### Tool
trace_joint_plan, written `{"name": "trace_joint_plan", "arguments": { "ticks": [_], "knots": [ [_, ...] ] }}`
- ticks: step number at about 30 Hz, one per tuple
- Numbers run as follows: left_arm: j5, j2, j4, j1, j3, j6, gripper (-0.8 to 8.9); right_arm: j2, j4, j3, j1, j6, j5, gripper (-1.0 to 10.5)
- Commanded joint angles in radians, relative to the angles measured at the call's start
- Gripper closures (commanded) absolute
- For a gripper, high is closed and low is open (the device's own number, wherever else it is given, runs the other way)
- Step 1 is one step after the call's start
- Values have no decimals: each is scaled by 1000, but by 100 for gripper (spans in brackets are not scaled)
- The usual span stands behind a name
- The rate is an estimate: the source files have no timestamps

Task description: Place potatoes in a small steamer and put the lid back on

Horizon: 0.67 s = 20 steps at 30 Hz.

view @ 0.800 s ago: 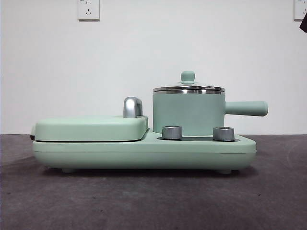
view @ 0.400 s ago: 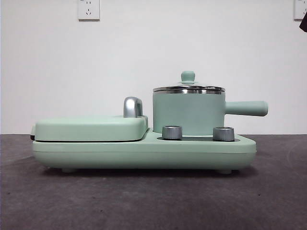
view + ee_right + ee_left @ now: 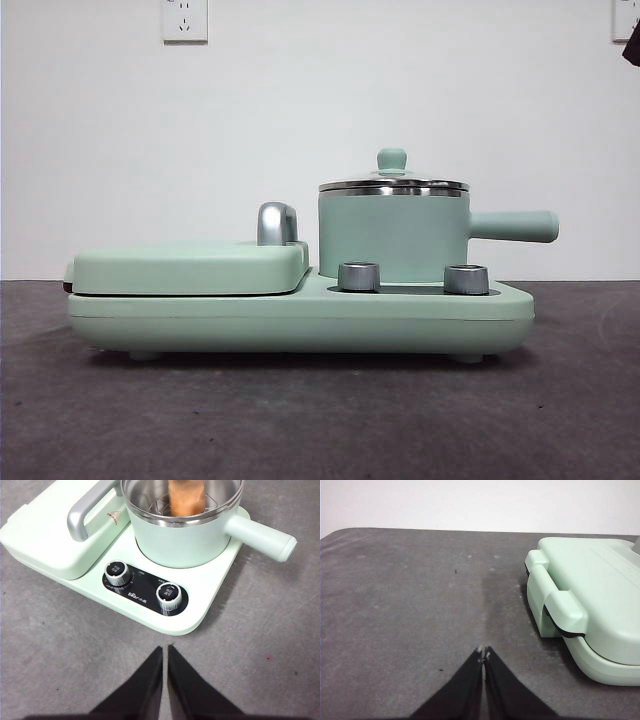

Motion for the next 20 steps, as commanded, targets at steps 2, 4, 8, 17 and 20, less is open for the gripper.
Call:
{"name": "trace_joint_plan", "arguments": {
  "ticks": [2,4,8,17,20],
  "knots": [
    [1,-2,-8,2,-18,-8,807,3,14,5,5,2,7,935],
    [1,-2,-8,2,-18,-8,807,-7,40,5,-2,-7,34,935],
    [1,-2,-8,2,-18,-8,807,-109,124,-71,-55,-103,50,935],
    [1,-2,-8,2,-18,-8,807,-583,466,-633,-287,-157,50,935],
    [1,-2,-8,2,-18,-8,807,-678,483,-727,-325,-162,52,935]
  ]
}}
